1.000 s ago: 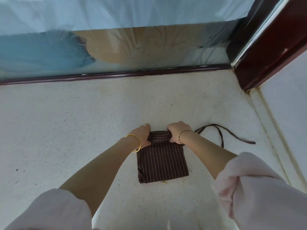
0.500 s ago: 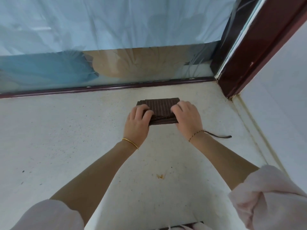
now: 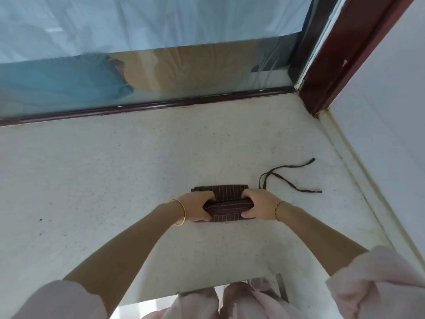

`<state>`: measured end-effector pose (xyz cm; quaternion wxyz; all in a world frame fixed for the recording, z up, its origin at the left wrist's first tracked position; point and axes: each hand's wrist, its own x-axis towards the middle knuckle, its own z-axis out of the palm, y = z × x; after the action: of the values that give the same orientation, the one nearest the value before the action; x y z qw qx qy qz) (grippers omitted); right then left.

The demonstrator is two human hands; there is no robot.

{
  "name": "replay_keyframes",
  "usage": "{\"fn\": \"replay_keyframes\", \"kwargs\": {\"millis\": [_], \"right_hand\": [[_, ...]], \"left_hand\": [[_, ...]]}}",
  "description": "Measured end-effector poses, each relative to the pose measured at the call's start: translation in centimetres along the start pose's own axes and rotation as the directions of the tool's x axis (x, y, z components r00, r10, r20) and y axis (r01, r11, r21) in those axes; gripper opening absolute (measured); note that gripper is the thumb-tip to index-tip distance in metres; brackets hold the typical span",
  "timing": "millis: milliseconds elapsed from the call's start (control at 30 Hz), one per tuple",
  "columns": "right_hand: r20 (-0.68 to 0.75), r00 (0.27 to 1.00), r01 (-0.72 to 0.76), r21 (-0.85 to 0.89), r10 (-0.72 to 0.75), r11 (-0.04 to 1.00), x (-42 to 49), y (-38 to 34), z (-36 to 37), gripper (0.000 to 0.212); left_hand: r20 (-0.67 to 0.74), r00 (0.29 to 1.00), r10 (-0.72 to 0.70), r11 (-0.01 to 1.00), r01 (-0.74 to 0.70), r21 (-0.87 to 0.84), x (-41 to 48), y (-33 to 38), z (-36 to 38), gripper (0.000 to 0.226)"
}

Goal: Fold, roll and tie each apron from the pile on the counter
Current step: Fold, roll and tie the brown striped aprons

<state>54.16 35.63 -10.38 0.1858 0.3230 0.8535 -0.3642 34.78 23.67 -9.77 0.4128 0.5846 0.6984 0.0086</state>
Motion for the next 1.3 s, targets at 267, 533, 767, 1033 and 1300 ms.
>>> {"fn": "replay_keyframes", "kwargs": {"millis": [267, 533, 767, 1033, 1300], "right_hand": [[0.026, 0.984, -0.169, 0.466, 0.178, 0.869, 0.1, 1.3, 1.0, 0.024], [-0.047, 0.958, -0.227, 0.481, 0.283, 0.847, 1.3, 0.8, 2.2, 0.031], [-0.242, 0.909, -0.311, 0.150, 0.340, 0.938, 2.1, -0.1, 3.1, 0.046], [-0.354, 0.845, -0.433, -0.012, 0.401, 0.901, 3.5, -1.2, 4.5, 0.035], [-0.326, 0.844, -0.467, -0.054, 0.426, 0.883, 3.9, -2.0, 4.0, 0.034]], "left_hand": [[0.142, 0.961, -0.240, 0.501, 0.247, -0.830, -1.6, -3.0, 1.9, 0.025], [-0.210, 0.924, -0.320, 0.868, 0.197, -0.456, -0.6, -2.5, 3.6, 0.021], [-0.322, 0.874, -0.364, 0.906, 0.252, -0.340, 0.2, -1.5, 4.2, 0.024], [-0.483, 0.780, -0.397, 0.902, 0.429, -0.047, 0.7, -0.1, 4.3, 0.025], [-0.317, 0.944, -0.097, 0.965, 0.167, 0.203, 4.3, 2.2, 2.6, 0.045]]}}
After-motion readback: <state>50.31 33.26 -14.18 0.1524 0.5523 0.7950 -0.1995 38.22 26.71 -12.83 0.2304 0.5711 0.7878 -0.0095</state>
